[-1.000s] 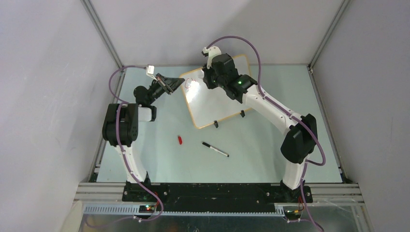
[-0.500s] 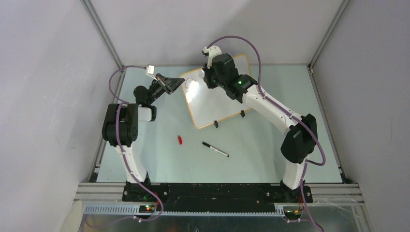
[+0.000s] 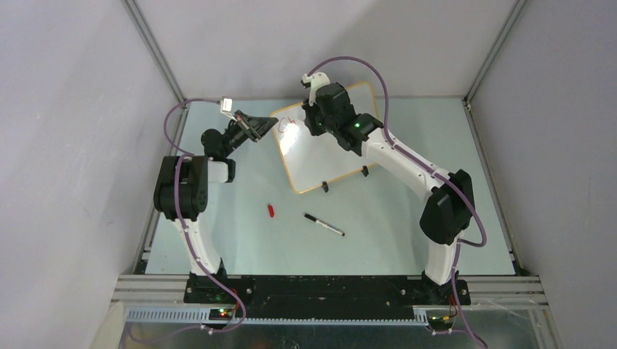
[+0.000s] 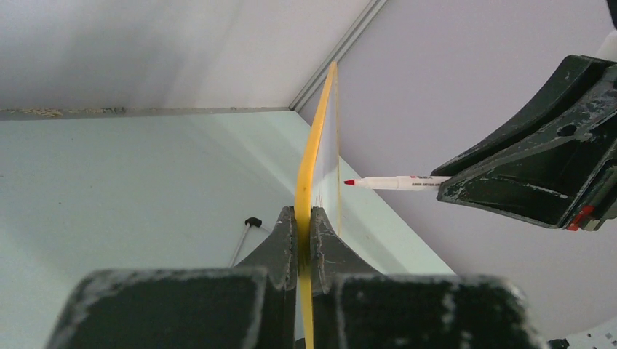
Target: Write a sentence on the whiteboard
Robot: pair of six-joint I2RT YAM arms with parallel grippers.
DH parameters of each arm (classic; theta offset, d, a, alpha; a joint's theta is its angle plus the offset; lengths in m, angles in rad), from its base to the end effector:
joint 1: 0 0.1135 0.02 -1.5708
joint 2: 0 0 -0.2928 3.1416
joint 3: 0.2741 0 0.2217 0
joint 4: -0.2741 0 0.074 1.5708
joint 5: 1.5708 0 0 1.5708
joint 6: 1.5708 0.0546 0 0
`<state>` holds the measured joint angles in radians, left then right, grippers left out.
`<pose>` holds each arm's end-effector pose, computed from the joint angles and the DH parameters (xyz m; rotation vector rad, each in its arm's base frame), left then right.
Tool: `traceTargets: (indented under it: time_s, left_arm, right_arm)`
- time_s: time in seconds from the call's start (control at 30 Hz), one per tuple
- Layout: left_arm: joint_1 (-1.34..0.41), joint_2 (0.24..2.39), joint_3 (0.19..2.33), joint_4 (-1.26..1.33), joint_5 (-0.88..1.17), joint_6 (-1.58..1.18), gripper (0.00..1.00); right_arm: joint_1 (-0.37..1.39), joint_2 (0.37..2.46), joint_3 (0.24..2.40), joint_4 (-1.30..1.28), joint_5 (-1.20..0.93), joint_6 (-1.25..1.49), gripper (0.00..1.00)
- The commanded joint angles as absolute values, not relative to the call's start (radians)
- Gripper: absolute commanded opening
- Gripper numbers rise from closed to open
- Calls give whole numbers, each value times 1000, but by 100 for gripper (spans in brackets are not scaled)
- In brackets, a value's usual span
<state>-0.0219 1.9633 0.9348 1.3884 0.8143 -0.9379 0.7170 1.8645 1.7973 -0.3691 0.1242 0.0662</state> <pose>0.3969 -0.0484 0.2715 0.1434 1.4408 -1.2898 0.3345 0.2827 0.3851 -0.5705 1.9414 0.3754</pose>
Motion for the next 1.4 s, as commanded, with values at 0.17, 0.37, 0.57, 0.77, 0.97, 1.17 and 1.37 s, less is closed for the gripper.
traceTargets:
  time_s: [0.17,0.37,0.57,0.77,0.97,1.17,1.37]
  left_arm:
    - [-43,1926,930,1401,865,-836,0]
    - [-44,1927,928,1401,867,-836,0]
    - [-44,1927,931,1401,866,-836,0]
    - [-46,1927,930,1401,867,-834,0]
    - [-45,1925,929,1402,867,-833,0]
    - [-46,1925,930,1401,865,-831,0]
    - [-46,1924,930,1401,865,-831,0]
  right_arm:
    - [721,1887,1825,-345,138,49,0]
    - [723,1900,1831,-349,144,47,0]
    - [723,1905,1837,-351,155,45,0]
    - [722,1907,1838,-351,169,44,0]
    - [722,1910,1842,-356,182,36,0]
    - [716,1910,1842,-360,207,36,0]
    - [711,1905,1840,-361,219,38,0]
